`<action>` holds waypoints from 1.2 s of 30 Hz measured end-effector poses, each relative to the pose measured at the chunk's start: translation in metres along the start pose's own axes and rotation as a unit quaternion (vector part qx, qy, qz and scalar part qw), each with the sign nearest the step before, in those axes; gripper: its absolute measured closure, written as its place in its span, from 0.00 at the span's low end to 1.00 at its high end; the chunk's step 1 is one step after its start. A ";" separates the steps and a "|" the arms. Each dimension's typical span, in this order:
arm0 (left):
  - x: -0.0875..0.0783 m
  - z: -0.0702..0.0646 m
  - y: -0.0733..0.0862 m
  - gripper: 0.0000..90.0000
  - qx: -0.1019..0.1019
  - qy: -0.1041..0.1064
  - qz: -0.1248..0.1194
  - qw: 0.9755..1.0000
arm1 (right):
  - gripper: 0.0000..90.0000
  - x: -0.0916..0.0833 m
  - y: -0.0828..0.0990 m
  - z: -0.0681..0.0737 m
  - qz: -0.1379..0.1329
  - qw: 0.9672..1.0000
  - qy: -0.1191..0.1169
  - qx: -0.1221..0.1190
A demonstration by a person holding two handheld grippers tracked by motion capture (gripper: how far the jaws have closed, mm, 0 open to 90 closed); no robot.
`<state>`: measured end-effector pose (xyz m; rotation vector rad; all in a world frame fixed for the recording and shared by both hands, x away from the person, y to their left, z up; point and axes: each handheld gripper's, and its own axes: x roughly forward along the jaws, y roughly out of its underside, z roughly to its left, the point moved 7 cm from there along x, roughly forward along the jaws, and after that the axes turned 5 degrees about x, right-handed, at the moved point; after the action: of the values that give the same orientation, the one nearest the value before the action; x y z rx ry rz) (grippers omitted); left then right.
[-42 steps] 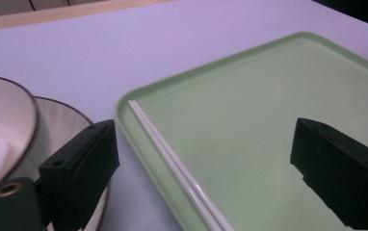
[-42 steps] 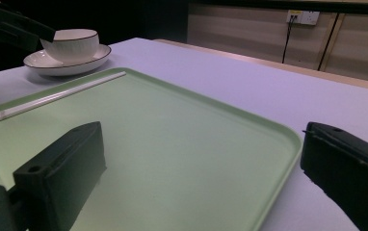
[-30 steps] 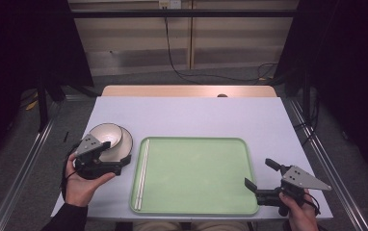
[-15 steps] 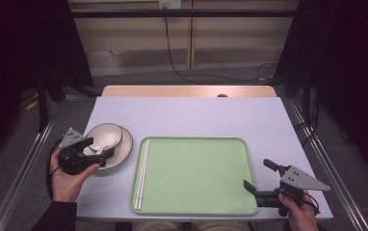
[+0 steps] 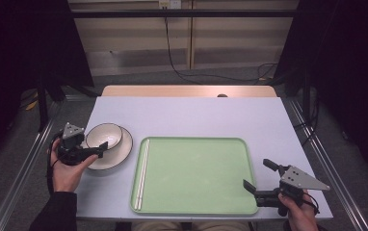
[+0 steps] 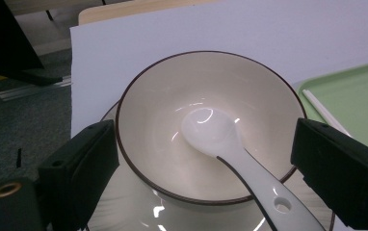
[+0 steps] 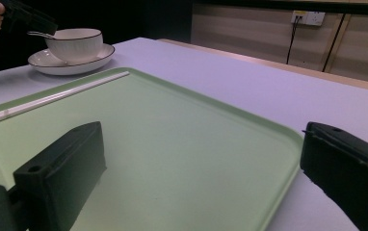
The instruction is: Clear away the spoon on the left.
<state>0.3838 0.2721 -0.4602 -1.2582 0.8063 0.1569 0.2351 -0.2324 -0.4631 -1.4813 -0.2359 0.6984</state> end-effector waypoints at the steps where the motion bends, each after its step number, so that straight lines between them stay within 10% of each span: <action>1: 0.002 0.001 0.001 0.10 0.001 -0.004 0.004 1.000 | 0.02 0.000 0.000 0.000 0.001 1.000 0.000 0.000; 12: 0.007 0.017 0.005 0.22 -0.008 -0.051 0.026 0.998 | 0.02 0.000 0.000 0.000 0.001 1.000 0.002 -0.001; 23: 0.007 0.010 0.004 0.07 -0.036 -0.006 0.040 0.999 | 0.02 0.000 0.000 0.001 0.005 1.000 0.000 0.002; 36: 0.007 0.024 0.012 0.36 -0.042 -0.035 0.065 0.996 | 0.01 0.000 0.001 0.001 0.005 1.000 -0.002 0.002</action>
<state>0.3935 0.2955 -0.4724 -1.2723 0.8286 0.3402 0.2347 -0.2317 -0.4636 -1.4794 -0.2296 0.7098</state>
